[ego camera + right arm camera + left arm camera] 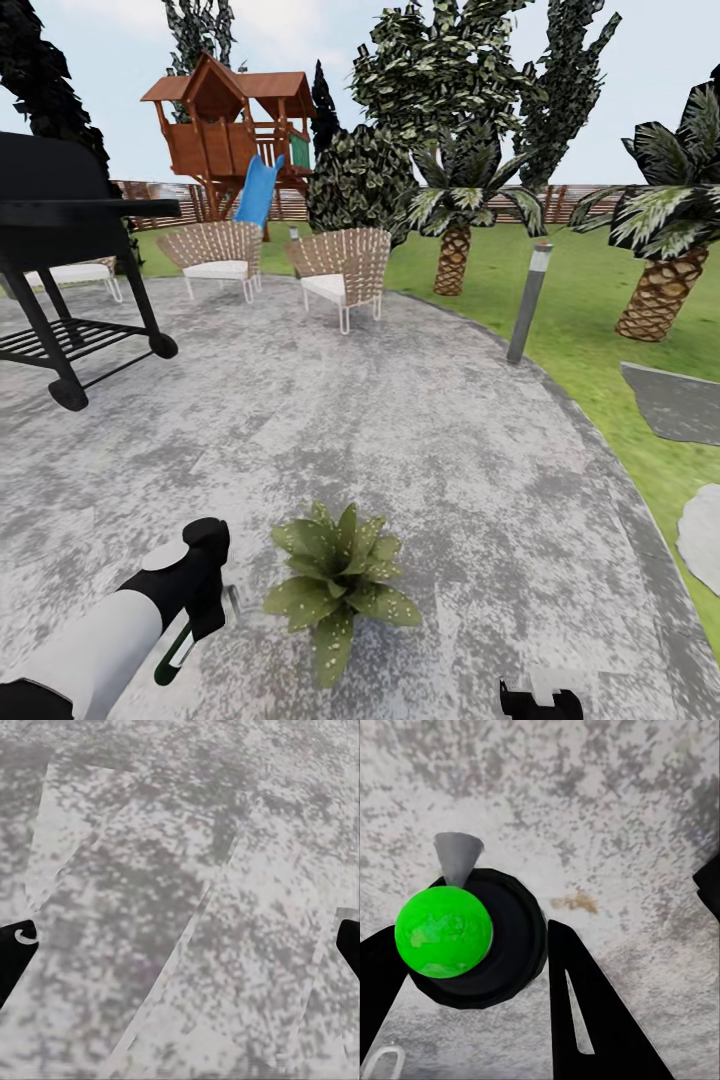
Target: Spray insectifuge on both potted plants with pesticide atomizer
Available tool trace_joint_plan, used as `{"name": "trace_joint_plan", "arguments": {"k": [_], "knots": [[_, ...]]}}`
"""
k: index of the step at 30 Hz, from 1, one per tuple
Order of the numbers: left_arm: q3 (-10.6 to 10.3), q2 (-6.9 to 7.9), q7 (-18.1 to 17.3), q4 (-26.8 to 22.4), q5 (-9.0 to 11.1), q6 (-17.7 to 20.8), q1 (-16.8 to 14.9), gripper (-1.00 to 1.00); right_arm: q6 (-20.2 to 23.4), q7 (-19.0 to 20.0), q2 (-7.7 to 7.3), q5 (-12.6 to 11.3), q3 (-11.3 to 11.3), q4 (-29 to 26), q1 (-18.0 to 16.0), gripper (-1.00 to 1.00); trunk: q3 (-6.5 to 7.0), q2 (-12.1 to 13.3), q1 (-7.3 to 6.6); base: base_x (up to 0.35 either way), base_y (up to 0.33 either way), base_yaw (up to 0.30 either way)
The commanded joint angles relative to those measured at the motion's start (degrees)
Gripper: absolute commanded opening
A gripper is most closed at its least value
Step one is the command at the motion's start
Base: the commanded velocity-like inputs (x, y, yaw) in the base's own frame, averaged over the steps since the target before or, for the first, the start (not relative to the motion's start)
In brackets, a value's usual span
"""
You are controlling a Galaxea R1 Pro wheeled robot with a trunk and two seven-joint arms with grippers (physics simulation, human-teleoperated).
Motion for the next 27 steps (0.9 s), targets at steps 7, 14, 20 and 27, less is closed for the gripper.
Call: {"name": "trace_joint_plan", "arguments": {"k": [7, 14, 20, 27], "knots": [[-0.34, -0.40, 0.57, -0.29, -0.10, 0.47, 0.04, -1.00, -0.20, -0.08, 0.00, -0.60, 0.51, 0.04, -0.04, 1.00, -0.05, -0.02, -0.01, 0.001, 0.053, -0.059], [0.63, -0.24, 6.83, -0.19, 3.01, 0.04, 0.67, -1.00, -0.22, -0.09, 0.00, -0.58, 0.63, 0.09, -0.04, 1.00, -0.05, -0.02, -0.01, 0.000, 0.001, -0.083], [0.82, -0.35, 14.80, -0.15, 8.80, -0.49, 3.93, -1.00, -0.29, -0.09, 0.00, -0.54, 0.69, 0.21, -0.04, 1.00, -0.05, -0.02, -0.01, 0.000, 0.000, -0.001], [0.93, -0.34, 16.12, -0.18, 13.56, -8.73, 4.26, -1.00, -0.29, -0.16, 0.00, -0.57, 0.63, 0.17, -0.04, 1.00, -0.05, -0.02, -0.01, 0.000, 0.000, 0.000]]}}
